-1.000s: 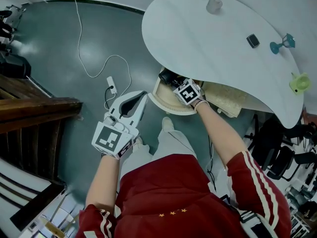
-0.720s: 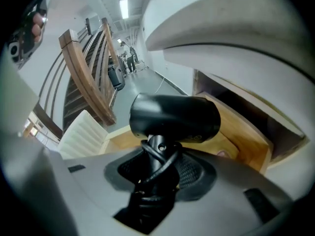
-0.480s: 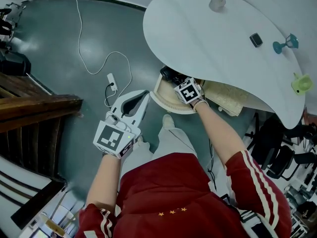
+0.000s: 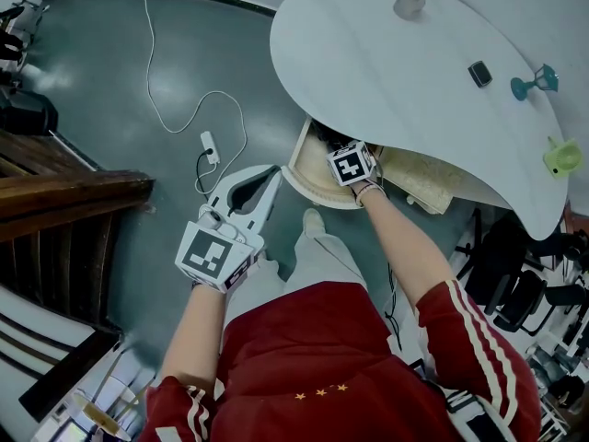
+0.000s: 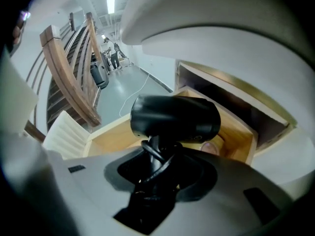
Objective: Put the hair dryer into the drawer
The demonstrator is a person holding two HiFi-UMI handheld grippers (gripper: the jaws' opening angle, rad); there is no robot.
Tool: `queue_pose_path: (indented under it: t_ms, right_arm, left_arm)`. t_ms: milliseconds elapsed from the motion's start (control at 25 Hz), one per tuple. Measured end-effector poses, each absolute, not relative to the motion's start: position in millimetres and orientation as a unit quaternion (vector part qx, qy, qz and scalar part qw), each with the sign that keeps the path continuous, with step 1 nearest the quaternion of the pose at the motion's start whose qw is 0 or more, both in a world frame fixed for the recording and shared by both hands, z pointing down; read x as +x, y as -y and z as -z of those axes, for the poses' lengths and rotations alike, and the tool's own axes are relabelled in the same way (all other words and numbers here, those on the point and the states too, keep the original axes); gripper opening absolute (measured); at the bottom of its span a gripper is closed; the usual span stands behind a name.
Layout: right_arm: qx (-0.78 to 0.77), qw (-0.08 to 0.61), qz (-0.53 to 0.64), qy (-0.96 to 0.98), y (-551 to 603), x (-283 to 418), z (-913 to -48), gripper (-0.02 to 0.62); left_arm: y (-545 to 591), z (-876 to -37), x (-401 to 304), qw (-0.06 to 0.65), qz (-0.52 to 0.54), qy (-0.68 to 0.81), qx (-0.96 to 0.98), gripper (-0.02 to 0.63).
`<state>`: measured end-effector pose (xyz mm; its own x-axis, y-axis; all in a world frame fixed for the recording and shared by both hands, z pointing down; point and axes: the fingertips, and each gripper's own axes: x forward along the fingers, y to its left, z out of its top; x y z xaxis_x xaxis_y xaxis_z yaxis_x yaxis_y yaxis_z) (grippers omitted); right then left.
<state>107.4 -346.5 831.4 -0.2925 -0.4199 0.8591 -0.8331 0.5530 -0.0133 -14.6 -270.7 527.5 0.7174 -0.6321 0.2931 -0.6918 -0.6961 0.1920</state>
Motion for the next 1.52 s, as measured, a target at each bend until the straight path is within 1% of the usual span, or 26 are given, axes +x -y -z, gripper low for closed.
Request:
queue_pose_path:
  t_ms: [400, 600, 840, 1080, 1360, 1520]
  right_arm:
    - [0.397, 0.478, -0.269, 0.736, 335.9, 106.1, -852.3, 0.178]
    - [0.389, 0.482, -0.259, 0.741, 337.7, 102.6, -850.2, 0.183]
    - [0.367, 0.504, -0.264, 0.736, 328.2, 101.5, -856.6, 0.183]
    - [0.358, 0.513, -0.266, 0.733, 326.2, 100.9, -862.5, 0.201]
    - [0.335, 0.528, -0.271, 0.732, 321.0, 96.3, -870.6, 0.242]
    - [0.343, 0.521, -0.258, 0.738, 324.2, 96.2, -862.4, 0.247]
  left_arm:
    - [264.5, -528.9, -22.9, 0.133, -0.100, 0.364, 0.916, 0.006]
    - [260.9, -530.7, -25.6, 0.136, -0.102, 0.369, 0.913, 0.006]
    - [257.3, -528.9, -24.2, 0.151, -0.100, 0.374, 0.910, 0.006]
    - [255.1, -527.1, -25.9, 0.168, -0.098, 0.381, 0.904, 0.006]
    - [256.6, -528.4, -31.7, 0.159, -0.095, 0.384, 0.904, 0.006]
    - [259.5, -524.8, -34.9, 0.141, -0.090, 0.383, 0.908, 0.006]
